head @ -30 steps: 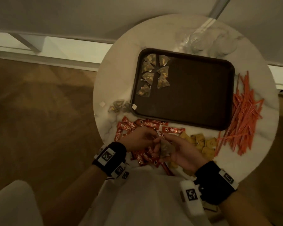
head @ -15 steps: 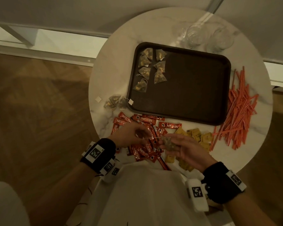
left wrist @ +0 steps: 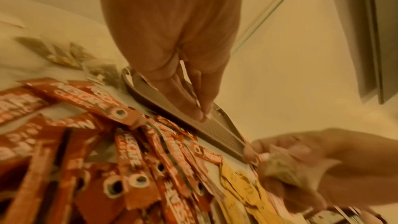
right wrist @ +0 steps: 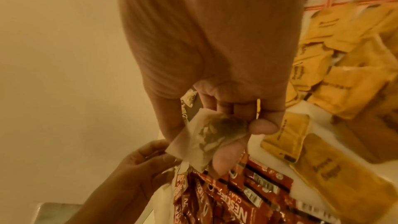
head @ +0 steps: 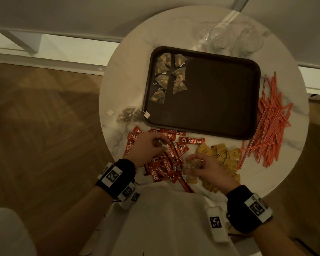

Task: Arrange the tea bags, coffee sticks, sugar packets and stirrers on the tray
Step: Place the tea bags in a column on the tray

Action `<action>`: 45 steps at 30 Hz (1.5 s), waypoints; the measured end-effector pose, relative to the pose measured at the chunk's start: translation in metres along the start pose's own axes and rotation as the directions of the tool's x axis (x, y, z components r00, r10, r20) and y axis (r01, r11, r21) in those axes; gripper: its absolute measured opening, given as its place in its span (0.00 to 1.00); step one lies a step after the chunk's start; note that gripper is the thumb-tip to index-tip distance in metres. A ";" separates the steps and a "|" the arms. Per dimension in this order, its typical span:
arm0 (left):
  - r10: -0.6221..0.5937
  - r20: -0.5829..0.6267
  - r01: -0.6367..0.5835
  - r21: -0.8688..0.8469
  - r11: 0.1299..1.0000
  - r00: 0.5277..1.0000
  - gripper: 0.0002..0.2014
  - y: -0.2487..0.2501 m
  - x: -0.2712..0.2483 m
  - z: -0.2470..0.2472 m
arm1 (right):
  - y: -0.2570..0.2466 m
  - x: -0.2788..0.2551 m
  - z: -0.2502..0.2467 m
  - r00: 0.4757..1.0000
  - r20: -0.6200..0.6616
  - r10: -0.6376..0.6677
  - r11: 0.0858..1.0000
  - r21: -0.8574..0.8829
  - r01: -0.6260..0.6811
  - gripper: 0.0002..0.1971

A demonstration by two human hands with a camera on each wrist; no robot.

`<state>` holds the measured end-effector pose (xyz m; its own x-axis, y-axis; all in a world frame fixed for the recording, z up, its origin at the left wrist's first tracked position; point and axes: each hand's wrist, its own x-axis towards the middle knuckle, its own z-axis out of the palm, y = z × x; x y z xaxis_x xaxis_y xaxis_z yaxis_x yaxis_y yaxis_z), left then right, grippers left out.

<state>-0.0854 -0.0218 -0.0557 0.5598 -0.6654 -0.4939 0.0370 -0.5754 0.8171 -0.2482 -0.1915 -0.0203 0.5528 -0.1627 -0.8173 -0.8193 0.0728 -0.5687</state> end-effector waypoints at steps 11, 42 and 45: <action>0.232 -0.036 -0.227 0.114 0.967 0.972 0.07 0.021 -0.001 0.039 | -0.008 0.019 0.012 0.994 0.091 0.060 0.901 0.423 -0.093 0.09; 0.123 -0.061 -0.072 0.532 0.844 0.991 0.07 0.044 0.149 0.001 | -0.035 0.091 -0.013 0.997 -0.016 0.069 0.797 0.602 -0.046 0.14; 0.180 0.015 -0.142 0.682 0.718 0.984 0.09 0.049 0.154 -0.002 | -0.040 0.100 -0.018 0.998 -0.010 0.063 0.833 0.551 -0.047 0.13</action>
<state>0.0043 -0.1521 -0.0909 0.5449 -0.7651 -0.3431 -0.6171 -0.6430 0.4537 -0.1630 -0.2288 -0.0773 0.4989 -0.1678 -0.8503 -0.6250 0.6100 -0.4871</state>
